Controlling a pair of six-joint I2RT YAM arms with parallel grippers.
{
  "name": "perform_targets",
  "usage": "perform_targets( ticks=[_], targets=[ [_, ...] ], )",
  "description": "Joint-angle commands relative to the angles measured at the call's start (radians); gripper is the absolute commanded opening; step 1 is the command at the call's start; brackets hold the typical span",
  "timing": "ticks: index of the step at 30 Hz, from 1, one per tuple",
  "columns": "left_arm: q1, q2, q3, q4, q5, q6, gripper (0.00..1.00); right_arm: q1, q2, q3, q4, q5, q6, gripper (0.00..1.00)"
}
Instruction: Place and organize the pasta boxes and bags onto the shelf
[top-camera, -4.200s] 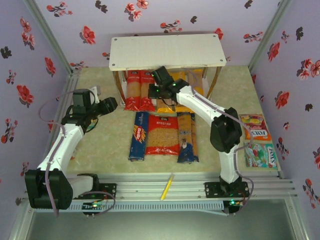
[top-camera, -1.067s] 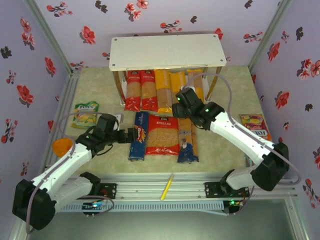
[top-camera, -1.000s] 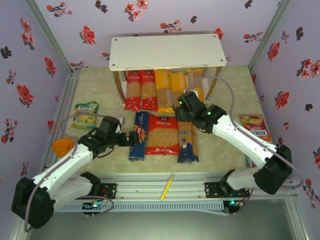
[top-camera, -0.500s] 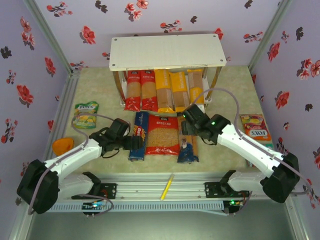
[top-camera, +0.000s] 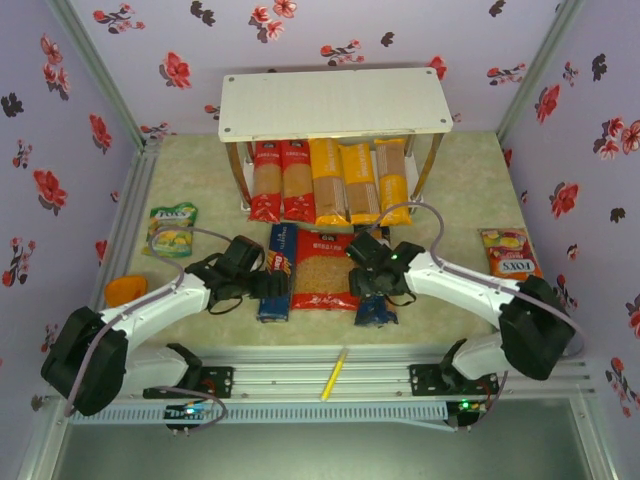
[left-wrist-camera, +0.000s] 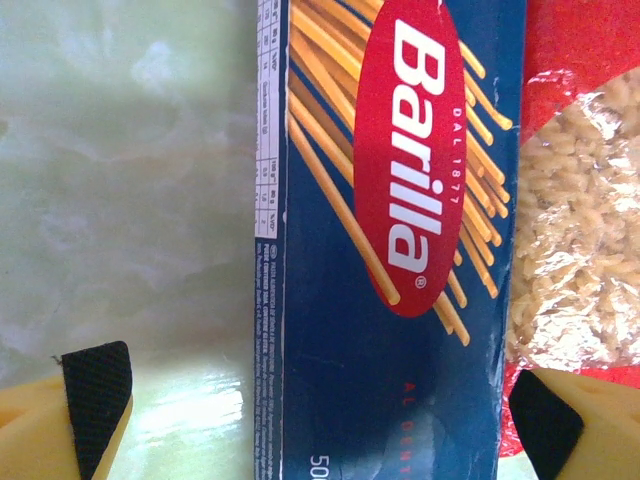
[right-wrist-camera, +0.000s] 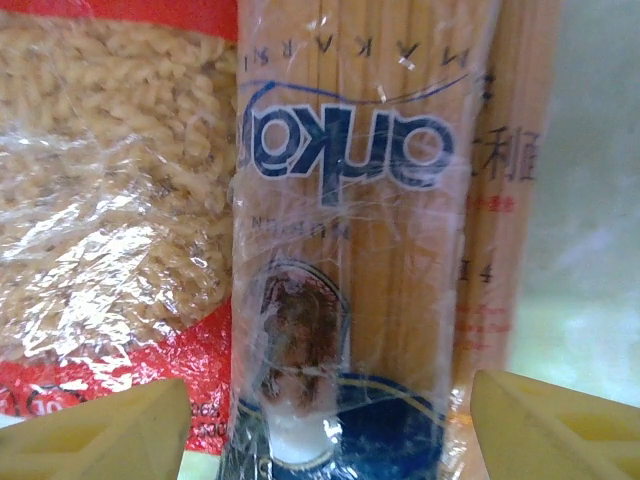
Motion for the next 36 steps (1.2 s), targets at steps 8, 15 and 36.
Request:
perform_targets(
  ticks=[8, 15, 36],
  targets=[
    [-0.004, 0.029, 0.034, 0.038, 0.002, -0.009, 1.00, 0.006, 0.096, 0.026, 0.000, -0.008, 0.051, 0.76],
    [0.007, 0.029, 0.046, 0.043, 0.011, -0.006, 1.00, 0.006, 0.178, 0.033, -0.009, -0.045, 0.058, 0.71],
    [0.054, 0.042, 0.195, 0.016, 0.081, 0.063, 1.00, 0.009, -0.228, 0.044, -0.238, -0.139, 0.051, 0.19]
  ],
)
